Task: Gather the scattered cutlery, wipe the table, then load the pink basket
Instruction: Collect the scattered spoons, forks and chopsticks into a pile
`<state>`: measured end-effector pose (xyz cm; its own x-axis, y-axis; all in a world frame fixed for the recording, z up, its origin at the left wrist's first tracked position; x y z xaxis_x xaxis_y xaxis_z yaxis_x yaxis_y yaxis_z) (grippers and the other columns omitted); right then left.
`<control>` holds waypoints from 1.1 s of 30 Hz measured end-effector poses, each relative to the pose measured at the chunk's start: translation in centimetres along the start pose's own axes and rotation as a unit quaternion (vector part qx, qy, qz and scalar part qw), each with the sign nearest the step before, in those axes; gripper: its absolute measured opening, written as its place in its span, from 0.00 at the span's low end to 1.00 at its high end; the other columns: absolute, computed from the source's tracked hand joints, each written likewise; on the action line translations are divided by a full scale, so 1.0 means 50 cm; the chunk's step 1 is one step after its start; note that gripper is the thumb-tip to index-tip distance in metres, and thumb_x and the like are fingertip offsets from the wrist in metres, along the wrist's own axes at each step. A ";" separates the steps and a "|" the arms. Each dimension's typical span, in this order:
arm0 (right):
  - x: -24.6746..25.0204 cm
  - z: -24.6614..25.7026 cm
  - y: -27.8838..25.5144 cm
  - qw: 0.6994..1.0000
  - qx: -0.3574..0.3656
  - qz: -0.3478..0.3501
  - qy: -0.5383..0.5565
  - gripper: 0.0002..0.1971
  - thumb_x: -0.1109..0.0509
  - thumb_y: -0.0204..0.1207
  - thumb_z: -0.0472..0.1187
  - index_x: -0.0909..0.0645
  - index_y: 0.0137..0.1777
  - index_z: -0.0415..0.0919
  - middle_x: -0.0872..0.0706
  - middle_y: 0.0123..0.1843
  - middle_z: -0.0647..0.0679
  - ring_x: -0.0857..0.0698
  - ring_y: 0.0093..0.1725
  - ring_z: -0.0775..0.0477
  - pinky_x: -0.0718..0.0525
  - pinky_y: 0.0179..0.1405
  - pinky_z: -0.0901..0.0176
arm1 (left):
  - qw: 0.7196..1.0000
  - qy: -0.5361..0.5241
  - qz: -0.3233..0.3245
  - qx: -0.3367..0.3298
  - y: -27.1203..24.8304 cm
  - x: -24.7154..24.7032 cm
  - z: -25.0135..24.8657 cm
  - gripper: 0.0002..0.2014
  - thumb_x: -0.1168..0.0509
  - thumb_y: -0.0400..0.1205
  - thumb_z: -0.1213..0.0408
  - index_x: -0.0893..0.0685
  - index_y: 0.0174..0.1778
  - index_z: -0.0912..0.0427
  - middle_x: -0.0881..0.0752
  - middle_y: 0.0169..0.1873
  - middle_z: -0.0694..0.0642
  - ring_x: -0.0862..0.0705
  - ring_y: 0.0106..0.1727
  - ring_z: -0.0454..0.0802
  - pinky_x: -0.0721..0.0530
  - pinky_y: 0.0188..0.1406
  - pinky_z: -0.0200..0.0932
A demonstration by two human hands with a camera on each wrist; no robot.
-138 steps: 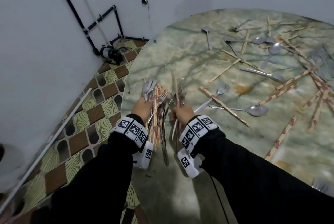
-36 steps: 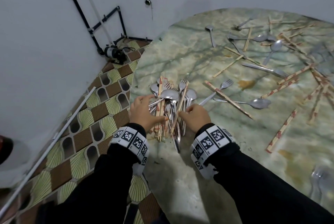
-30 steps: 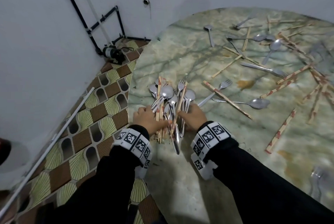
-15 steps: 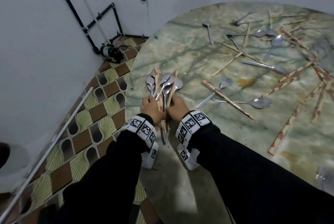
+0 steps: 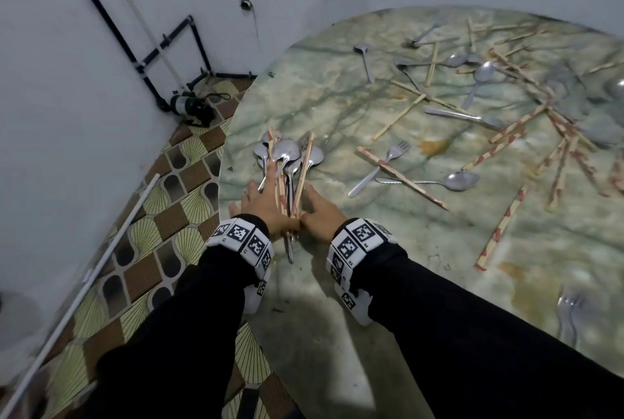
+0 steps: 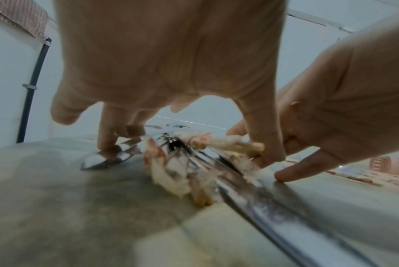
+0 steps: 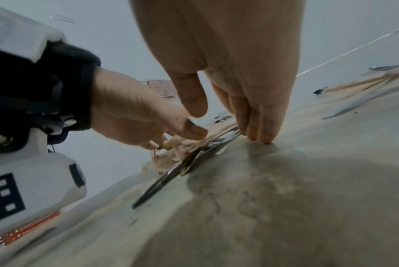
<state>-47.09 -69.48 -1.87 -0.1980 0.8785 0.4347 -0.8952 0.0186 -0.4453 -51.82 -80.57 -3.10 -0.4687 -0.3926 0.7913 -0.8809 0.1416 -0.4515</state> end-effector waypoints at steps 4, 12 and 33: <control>0.024 -0.021 -0.035 1.000 -0.011 -0.010 0.028 0.29 0.41 0.80 0.29 0.41 0.80 0.42 0.30 0.77 0.41 0.30 0.75 0.42 0.33 0.72 0.56 | 0.999 -0.008 -0.043 -0.008 -0.026 0.002 -0.011 0.58 0.23 0.65 0.48 0.58 0.81 0.42 0.51 0.81 0.63 0.49 0.82 0.61 0.52 0.79 0.65; 0.089 -0.120 -0.107 0.995 -0.008 -0.063 0.076 0.15 0.37 0.78 0.28 0.21 0.63 0.34 0.18 0.49 0.44 0.19 0.48 0.47 0.21 0.61 0.51 | 0.967 -0.162 -0.112 -0.159 -0.131 -0.020 -0.110 0.15 0.35 0.80 0.65 0.20 0.64 0.59 0.22 0.61 0.53 0.24 0.55 0.45 0.27 0.58 0.40; 0.399 -0.269 -0.116 0.935 -0.181 -0.297 0.071 0.15 0.34 0.79 0.43 0.23 0.60 0.33 0.19 0.52 0.42 0.18 0.56 0.41 0.29 0.42 0.59 | 0.989 -0.041 -0.101 -0.101 0.000 -0.117 -0.300 0.19 0.36 0.78 0.66 0.22 0.66 0.64 0.24 0.65 0.66 0.24 0.65 0.63 0.28 0.64 0.49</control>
<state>-40.46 -45.66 -1.13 0.3700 0.7158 0.5922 -0.6318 0.6612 -0.4045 -50.06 -64.64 -1.53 -0.2830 -0.5018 0.8174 -0.9548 0.2284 -0.1903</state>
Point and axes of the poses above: each hand's wrist, its own y-axis towards the middle knuckle, its own x-axis out of the back of the hand, z = x × y, the point moved 4 cm from there along y, towards the middle knuckle
